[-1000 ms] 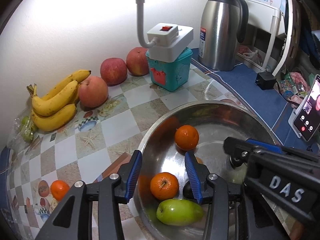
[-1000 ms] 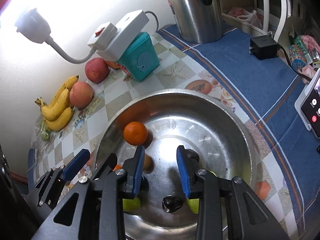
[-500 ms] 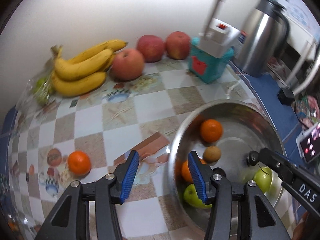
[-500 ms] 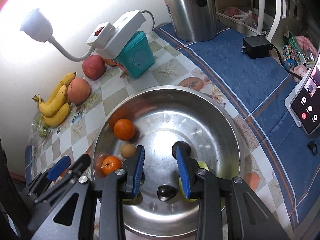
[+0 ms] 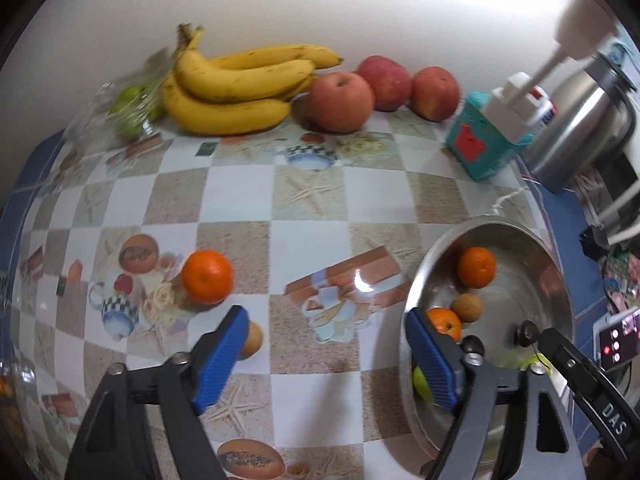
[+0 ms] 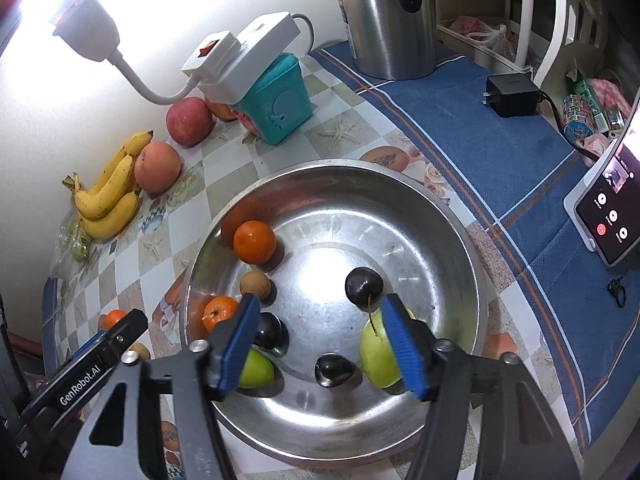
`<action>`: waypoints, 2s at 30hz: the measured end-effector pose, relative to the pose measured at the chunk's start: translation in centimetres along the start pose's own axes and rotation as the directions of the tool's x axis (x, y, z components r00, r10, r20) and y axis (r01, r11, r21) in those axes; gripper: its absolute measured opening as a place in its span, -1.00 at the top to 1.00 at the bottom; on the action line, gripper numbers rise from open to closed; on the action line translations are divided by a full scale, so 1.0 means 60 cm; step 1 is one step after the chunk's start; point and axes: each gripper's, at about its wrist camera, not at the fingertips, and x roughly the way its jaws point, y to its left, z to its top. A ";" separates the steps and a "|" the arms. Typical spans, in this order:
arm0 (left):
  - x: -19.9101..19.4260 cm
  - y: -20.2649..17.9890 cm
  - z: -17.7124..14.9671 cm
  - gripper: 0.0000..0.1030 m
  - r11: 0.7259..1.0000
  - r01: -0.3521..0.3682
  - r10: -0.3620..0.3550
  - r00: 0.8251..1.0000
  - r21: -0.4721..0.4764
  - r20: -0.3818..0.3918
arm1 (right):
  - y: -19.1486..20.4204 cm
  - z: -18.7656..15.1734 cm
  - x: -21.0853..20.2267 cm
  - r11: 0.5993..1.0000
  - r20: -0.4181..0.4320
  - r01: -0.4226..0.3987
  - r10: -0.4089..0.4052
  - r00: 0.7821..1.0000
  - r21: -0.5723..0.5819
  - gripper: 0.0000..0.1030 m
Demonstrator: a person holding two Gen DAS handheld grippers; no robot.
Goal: Organize fruits
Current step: 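Withdraw both open tools from the basin toward the last orange and kiwi, then move the right tool to the last kiwi and close on it while the left approaches the orange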
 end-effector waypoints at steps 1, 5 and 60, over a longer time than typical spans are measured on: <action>0.001 0.005 -0.001 -0.84 1.000 -0.012 0.012 1.000 -0.016 0.001 | 0.001 0.000 0.001 1.000 -0.001 0.006 -0.006 1.000 -0.006 -0.43; 0.001 0.020 -0.003 -0.97 0.998 -0.028 0.028 1.000 -0.052 0.009 | 0.005 -0.001 0.004 1.000 -0.003 0.019 -0.019 1.000 -0.023 -0.48; -0.049 0.279 -0.051 -1.00 0.931 -0.184 0.191 0.982 -0.314 -0.009 | 0.242 -0.069 0.017 0.922 -0.034 -0.127 0.123 0.992 -0.366 -0.74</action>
